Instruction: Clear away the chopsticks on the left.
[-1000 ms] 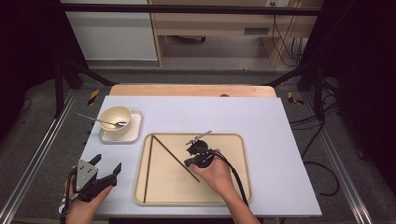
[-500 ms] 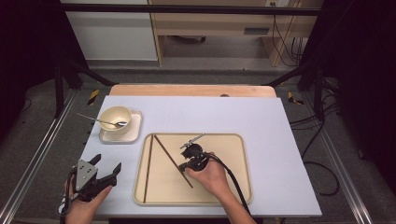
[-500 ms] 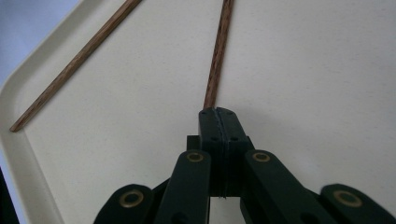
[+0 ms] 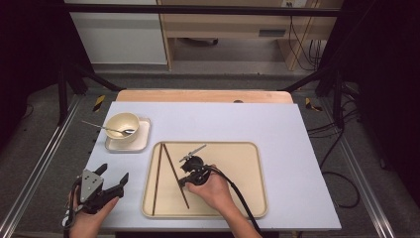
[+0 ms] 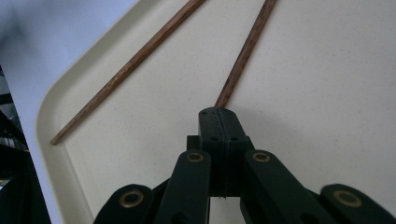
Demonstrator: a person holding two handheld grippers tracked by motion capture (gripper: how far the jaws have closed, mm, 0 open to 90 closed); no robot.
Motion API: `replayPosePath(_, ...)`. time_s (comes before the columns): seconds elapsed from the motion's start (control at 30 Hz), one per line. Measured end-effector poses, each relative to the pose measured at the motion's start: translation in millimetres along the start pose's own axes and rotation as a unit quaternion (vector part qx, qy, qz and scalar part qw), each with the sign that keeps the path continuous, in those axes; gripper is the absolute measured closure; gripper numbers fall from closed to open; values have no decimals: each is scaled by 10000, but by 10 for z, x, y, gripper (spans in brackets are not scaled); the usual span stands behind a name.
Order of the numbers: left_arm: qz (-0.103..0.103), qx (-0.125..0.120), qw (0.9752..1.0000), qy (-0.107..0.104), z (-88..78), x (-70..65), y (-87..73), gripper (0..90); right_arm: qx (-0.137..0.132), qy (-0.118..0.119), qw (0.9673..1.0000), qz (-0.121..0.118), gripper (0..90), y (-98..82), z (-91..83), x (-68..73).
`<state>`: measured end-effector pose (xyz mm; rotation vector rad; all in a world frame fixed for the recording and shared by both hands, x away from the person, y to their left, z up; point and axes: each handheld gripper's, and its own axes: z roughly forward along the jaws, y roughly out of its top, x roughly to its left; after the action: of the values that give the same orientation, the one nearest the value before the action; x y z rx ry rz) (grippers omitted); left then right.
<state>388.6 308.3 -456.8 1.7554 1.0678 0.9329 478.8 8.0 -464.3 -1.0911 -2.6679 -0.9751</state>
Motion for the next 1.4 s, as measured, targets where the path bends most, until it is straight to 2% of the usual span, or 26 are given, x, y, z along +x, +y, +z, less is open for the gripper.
replayPosePath(0.3,-9,-33,10000,19,-5,8,3,224,-54,239,9997,32,900,69,92,73)
replayPosePath(0.67,-9,-33,10000,20,-8,14,6,224,-80,381,9992,-16,900,139,219,169)
replayPosePath(1.4,8,-39,10000,9,-5,14,6,225,-109,510,9986,-131,900,268,353,294)
